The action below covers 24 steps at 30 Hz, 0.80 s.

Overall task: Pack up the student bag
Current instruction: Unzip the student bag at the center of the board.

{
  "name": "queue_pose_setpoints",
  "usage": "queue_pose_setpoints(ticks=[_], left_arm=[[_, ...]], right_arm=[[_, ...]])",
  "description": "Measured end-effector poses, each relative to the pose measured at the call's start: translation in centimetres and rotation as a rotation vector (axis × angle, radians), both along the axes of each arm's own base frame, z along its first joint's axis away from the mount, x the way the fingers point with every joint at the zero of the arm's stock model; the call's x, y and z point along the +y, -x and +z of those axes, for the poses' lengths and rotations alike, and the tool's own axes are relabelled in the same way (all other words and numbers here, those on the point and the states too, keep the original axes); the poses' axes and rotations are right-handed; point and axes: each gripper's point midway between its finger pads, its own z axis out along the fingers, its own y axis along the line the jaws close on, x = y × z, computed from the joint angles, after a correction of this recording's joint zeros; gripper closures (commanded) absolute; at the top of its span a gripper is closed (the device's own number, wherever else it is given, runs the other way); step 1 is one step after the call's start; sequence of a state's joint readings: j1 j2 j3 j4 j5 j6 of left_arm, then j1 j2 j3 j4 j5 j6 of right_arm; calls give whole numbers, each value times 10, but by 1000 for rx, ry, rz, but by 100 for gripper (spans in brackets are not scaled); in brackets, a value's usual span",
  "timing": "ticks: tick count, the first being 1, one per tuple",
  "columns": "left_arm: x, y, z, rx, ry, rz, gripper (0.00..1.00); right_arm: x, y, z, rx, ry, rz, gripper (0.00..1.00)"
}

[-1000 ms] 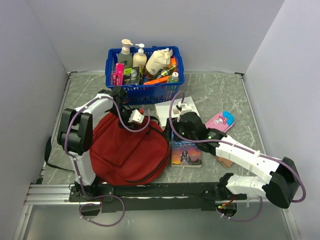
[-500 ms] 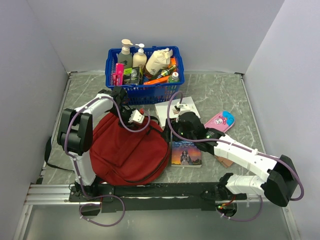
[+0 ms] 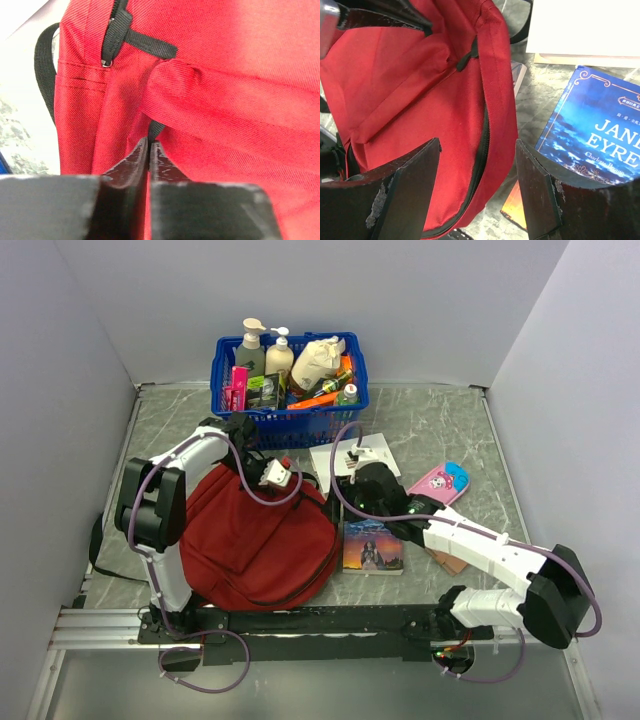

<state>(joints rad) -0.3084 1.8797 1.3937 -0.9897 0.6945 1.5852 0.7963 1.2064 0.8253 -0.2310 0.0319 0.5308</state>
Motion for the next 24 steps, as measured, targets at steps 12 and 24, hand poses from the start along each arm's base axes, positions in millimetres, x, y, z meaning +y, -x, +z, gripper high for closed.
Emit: queue_pose_setpoints(ticks=[12,24], left_arm=[[4,5,2,21,-24,0,99],[14,33,45,-76,1,4,99]], right_arm=[[-1,-3,-6,15,9,-5,35],[32,-44,-1,-5,29,16,31]])
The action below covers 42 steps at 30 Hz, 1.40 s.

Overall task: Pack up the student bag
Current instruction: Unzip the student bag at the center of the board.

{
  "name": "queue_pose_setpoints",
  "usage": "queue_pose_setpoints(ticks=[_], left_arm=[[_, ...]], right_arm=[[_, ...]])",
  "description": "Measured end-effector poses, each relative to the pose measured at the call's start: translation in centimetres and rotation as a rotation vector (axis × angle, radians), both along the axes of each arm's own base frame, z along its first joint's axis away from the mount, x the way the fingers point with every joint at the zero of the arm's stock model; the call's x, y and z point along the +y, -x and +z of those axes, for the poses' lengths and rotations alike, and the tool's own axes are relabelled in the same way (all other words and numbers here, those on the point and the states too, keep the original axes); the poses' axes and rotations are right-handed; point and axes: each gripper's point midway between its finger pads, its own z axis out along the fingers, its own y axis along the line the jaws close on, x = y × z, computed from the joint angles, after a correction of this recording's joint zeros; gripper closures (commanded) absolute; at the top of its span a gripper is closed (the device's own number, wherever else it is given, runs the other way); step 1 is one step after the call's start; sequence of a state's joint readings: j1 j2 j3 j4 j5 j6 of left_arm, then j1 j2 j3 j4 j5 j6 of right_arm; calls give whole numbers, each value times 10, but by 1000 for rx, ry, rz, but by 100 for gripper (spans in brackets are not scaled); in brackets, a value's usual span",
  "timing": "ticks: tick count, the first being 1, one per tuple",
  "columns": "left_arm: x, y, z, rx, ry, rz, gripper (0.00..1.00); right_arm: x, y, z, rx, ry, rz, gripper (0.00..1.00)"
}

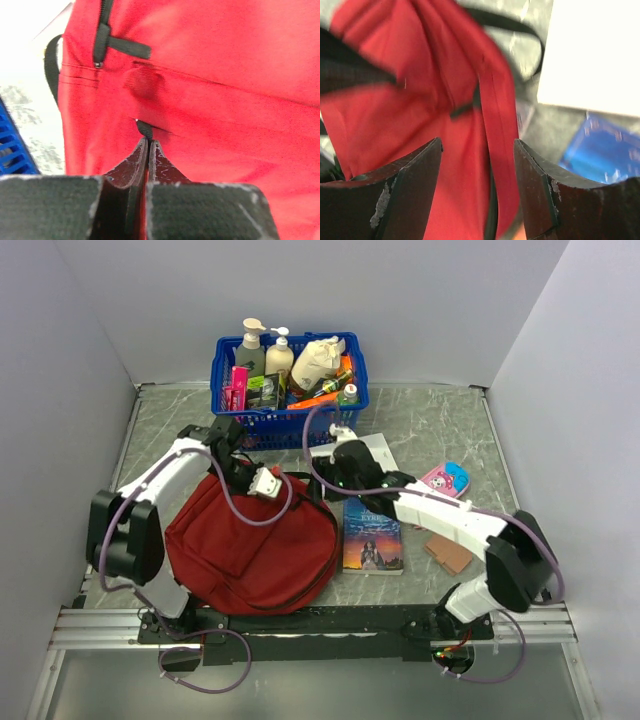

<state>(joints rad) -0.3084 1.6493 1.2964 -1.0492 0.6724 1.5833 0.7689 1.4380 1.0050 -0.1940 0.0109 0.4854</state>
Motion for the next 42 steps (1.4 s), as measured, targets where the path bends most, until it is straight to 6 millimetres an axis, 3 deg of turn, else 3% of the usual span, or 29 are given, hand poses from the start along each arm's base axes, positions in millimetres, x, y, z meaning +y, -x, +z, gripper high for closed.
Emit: queue_pose_setpoints(ticks=[4,7,10,15,24,29,33,37,42], left_arm=[[6,19,-3,-1,3,10,99],[8,26,-7,7,7,25,99],[7,25,-8,-3,19,46,99],[4,13,-7,-29,53,99,99],[2,7,-13,-38,70,136,99],[2,5,-13,-44,74,144,99],[2,5,-15,-43,74,145,99],[2,5,-15,-43,74,145,99],[2,6,-15,-41,74,145,99]], right_arm=[[18,-23,-8,5,-26,7,30],[30,-24,-26,51,-48,36,30],[40,-17,-33,94,-92,68,30],[60,-9,-27,127,-163,103,31],[87,-18,-45,231,-155,86,35],[87,-8,-52,294,-168,79,38],[71,-1,-63,308,-113,30,34],[58,-10,-63,277,-33,-32,33],[56,-33,-41,210,-21,-71,33]])
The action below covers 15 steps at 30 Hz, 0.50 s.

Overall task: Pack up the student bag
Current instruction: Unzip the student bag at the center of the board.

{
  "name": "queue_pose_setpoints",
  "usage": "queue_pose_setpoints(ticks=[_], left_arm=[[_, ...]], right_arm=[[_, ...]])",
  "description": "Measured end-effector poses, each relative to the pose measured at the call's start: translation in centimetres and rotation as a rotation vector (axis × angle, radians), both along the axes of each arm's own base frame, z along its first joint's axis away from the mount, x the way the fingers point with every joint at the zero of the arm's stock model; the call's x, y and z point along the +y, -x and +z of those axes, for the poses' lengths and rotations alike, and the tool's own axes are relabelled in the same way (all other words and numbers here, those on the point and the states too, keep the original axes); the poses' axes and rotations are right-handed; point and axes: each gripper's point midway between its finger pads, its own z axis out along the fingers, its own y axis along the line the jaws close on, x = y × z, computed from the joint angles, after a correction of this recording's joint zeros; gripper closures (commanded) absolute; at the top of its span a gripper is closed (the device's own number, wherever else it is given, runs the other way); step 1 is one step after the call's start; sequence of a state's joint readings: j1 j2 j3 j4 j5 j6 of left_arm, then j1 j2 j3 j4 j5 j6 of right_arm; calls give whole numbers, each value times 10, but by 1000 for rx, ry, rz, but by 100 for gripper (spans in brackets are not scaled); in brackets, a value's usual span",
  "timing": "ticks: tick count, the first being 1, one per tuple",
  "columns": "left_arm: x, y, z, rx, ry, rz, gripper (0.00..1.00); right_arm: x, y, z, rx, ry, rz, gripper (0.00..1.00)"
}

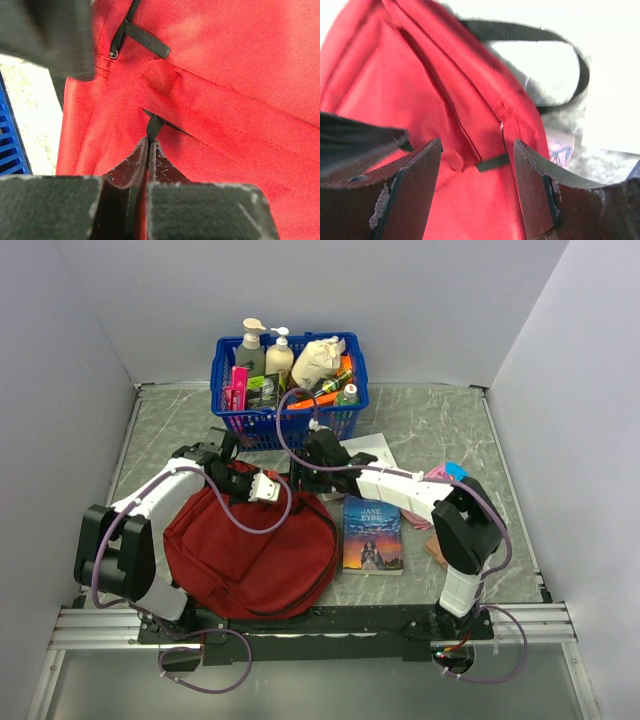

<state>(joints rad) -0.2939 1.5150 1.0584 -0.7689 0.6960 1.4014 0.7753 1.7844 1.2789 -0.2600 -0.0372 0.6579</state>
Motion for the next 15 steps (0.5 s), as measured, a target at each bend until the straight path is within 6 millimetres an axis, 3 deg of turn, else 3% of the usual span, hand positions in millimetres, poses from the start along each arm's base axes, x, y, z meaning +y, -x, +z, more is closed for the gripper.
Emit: queue_pose_setpoints(ticks=[4,9,15], left_arm=[[0,2,0,6,4,-2,99],[-1,3,2,9,12,-4,99],[-1,4,2,12,12,-5,99]], right_arm=[[6,-13,7,-26,-4,-14,33],[3,-10,-14,0,43,10,32],[-18,4,-38,0,129,52,32]])
